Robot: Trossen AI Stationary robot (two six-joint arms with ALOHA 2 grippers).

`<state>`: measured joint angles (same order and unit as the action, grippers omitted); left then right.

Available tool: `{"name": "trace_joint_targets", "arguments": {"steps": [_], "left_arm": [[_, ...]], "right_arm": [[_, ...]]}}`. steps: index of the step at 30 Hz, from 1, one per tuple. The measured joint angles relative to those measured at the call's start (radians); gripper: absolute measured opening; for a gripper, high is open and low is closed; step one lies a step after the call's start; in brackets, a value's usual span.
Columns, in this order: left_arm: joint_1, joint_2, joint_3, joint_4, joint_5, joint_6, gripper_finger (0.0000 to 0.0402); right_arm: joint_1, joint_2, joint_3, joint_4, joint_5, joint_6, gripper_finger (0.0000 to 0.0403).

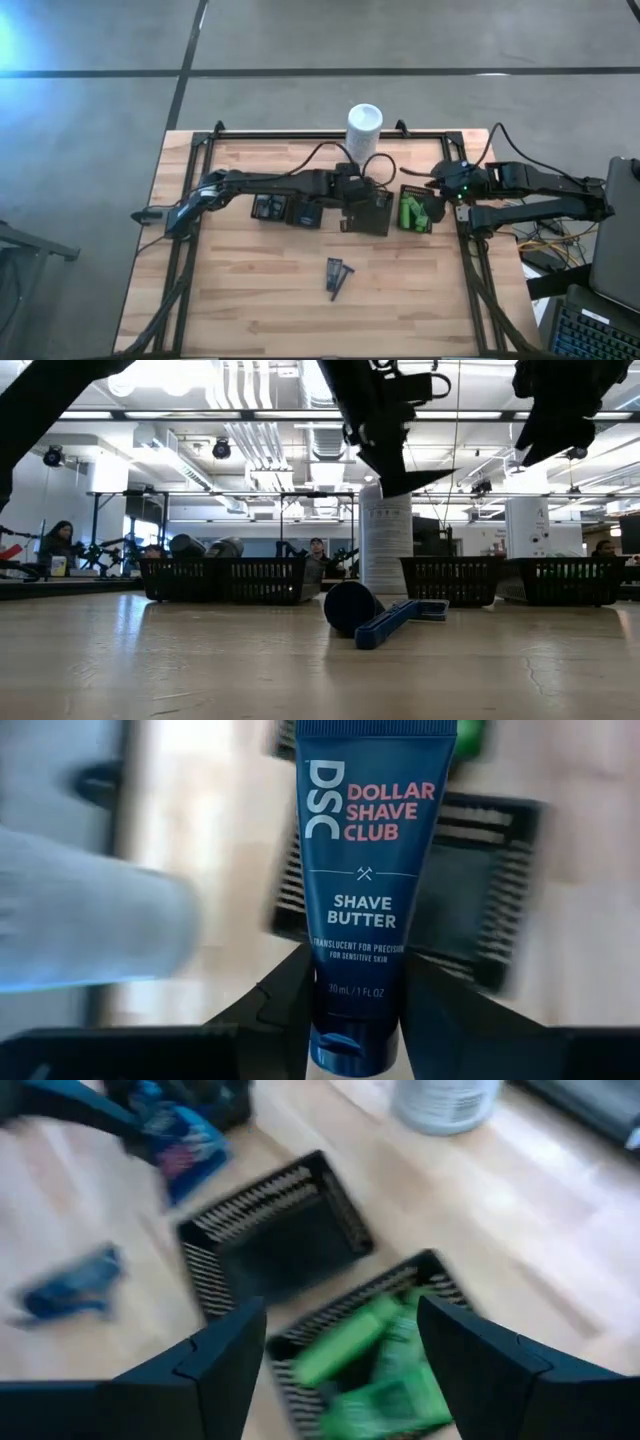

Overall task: Pick & Place Travel size toiletries
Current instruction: Put the blue shaver cream into the middle right black bin

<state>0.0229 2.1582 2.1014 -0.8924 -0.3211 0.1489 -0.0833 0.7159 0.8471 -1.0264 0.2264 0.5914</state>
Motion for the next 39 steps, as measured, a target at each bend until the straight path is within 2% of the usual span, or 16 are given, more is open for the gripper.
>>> {"name": "trace_joint_targets", "arguments": {"steps": [3,6,9,21,28,36,39], "left_arm": [[-0.02,0.0,-0.002,0.031,-0.139,-0.002,0.0119],[-0.034,-0.001,-0.004,0.08,-0.16,-0.041,0.0119],[-0.043,-0.002,-0.01,0.124,-0.16,-0.096,0.0119],[-0.083,-0.023,-0.014,0.16,-0.207,-0.117,0.0119],[-0.104,-0.035,-0.015,0.159,-0.255,-0.117,0.0119],[-0.118,-0.036,-0.017,0.155,-0.258,-0.14,0.0121],[-0.119,-0.035,-0.018,0.147,-0.251,-0.197,0.0136]], "right_arm": [[-0.032,-0.002,0.0,0.044,-0.104,0.173,0.0249],[-0.055,0.002,-0.006,0.154,-0.201,0.29,0.0245],[-0.055,0.027,-0.017,0.272,-0.209,0.329,0.0239],[-0.062,0.158,-0.02,0.431,-0.227,0.408,0.0193],[-0.061,0.183,-0.019,0.439,-0.226,0.445,0.013],[-0.06,0.19,-0.018,0.45,-0.191,0.384,0.0021],[-0.061,0.208,-0.018,0.443,-0.207,0.361,0.0013]]}}
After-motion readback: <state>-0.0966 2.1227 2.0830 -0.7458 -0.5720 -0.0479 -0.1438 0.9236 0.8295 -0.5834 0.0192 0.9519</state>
